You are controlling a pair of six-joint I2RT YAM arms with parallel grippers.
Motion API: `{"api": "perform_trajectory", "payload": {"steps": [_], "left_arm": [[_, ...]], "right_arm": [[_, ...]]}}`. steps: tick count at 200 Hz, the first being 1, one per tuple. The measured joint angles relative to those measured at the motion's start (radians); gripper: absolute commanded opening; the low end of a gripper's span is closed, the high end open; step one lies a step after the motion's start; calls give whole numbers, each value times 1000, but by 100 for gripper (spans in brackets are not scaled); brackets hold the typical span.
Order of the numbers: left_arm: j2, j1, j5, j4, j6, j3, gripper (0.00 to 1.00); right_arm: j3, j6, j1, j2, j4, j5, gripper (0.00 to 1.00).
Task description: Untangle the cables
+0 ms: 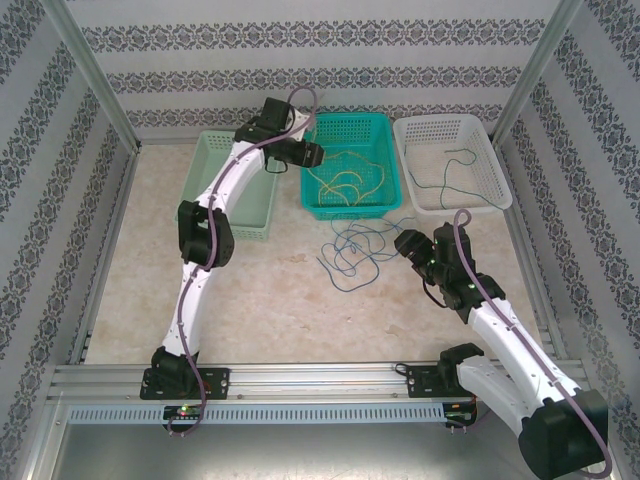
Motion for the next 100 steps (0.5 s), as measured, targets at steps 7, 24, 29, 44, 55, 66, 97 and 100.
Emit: {"api": "perform_trajectory", "payload": {"steps": [7,24,29,44,55,66,97,100], "left_arm": [[0,-8,11,-3,10,0,83],[0,-23,29,-16,26,0,92],[0,-28,35,-20,27,0,93],[-3,-35,47,-25,30,-1,98],[-16,-39,47,-25,31,-13,100],[-43,-39,45,-24,30,-46,100],[-172,-40,35,-12,24,-164,100],[-185,-40,34,-8,21,-174,100]], "right_arm": [[0,0,0,4,-3,0,74],[0,-3,0,16,-8,0,74],[0,-4,0,19,-11,0,73],[0,-9,5,35,-15,2,73],[1,-15,14,51,-18,5,72],[4,-26,30,78,-22,8,72],[52,-57,92,219,-32,19,70],[60,-58,98,233,-33,21,70]]}}
